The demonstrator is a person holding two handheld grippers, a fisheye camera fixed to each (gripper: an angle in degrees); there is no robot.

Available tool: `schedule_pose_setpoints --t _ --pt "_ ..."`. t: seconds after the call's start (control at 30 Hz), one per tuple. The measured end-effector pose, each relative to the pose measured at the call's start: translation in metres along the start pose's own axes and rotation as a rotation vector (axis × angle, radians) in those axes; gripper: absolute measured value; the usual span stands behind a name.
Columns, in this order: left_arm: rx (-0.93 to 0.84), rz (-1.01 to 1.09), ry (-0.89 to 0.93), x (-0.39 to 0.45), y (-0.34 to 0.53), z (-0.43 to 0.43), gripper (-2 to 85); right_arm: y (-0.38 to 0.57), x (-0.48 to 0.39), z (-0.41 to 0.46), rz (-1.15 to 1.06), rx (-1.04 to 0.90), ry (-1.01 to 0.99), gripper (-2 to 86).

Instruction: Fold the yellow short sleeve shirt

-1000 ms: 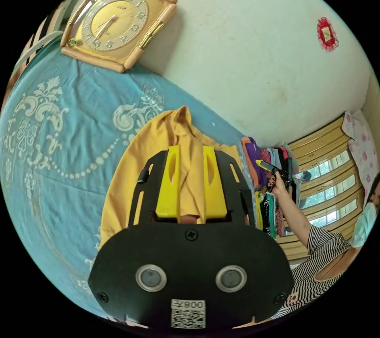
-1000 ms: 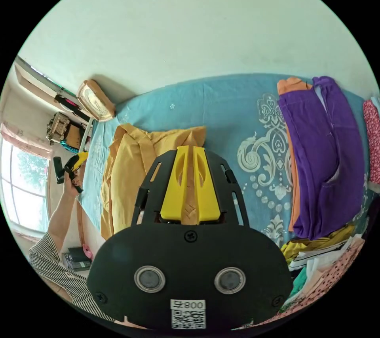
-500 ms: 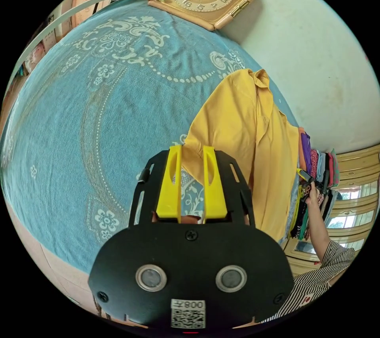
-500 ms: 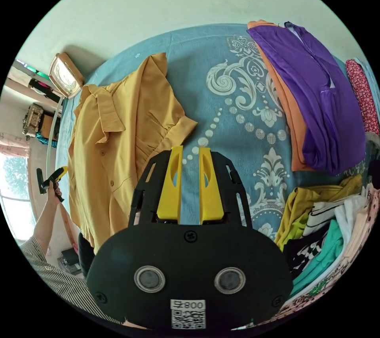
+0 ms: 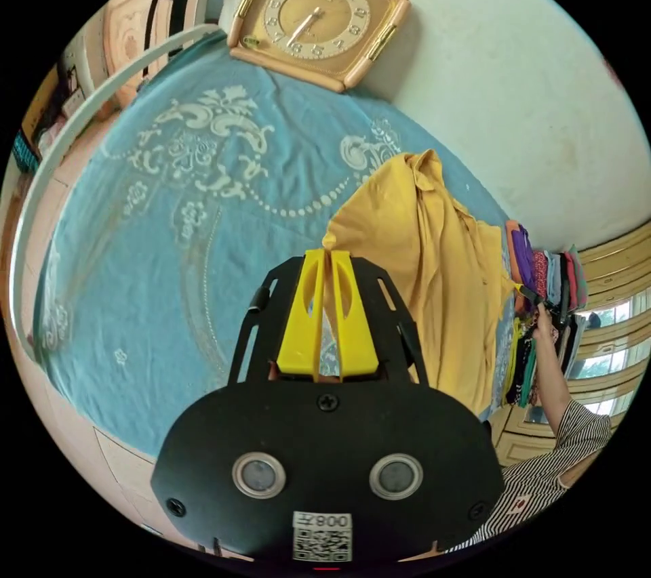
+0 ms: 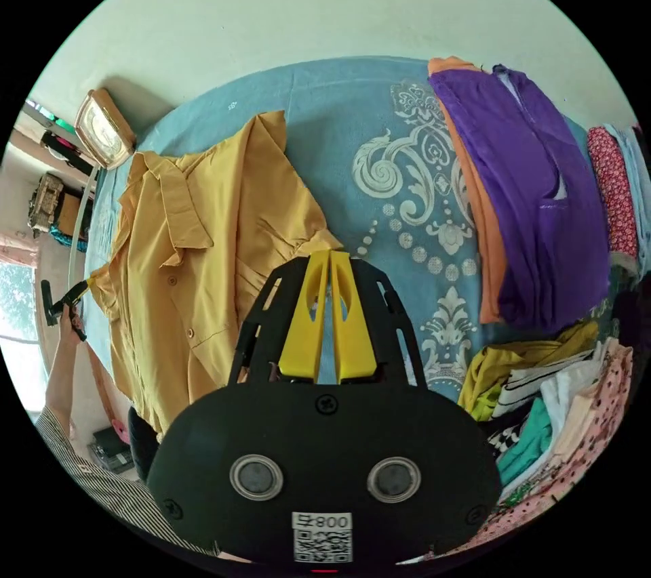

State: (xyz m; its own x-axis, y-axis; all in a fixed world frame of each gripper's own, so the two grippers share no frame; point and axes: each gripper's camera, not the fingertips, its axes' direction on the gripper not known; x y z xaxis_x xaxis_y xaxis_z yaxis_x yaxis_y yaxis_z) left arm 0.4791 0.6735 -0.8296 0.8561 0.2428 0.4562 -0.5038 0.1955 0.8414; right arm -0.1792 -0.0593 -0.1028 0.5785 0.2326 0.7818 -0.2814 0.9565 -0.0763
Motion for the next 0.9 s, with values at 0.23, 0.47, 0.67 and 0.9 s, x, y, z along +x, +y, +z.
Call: schedule_pose_setpoints --t 0.23,0.47,0.67,0.9 --pt "0.233 -0.066 -0.168 -0.038 -0.064 -0.082 5.7 -0.065 0.079 -0.090 0.018 0.073 0.260 -0.2" --pt "0.074 -0.068 0.037 -0.071 0.004 -0.033 7.9 -0.020 0.159 -0.078 0.145 0.028 0.084 0.9" --pt "-0.171 -0.060 0.303 -0.080 0.150 0.002 9.4 0.163 0.149 -0.018 0.028 -0.164 -0.186 3.9" --pt "-0.282 -0.067 0.296 -0.091 0.203 0.012 10.4 0.332 0.159 -0.012 0.119 -0.279 -0.357 6.5"
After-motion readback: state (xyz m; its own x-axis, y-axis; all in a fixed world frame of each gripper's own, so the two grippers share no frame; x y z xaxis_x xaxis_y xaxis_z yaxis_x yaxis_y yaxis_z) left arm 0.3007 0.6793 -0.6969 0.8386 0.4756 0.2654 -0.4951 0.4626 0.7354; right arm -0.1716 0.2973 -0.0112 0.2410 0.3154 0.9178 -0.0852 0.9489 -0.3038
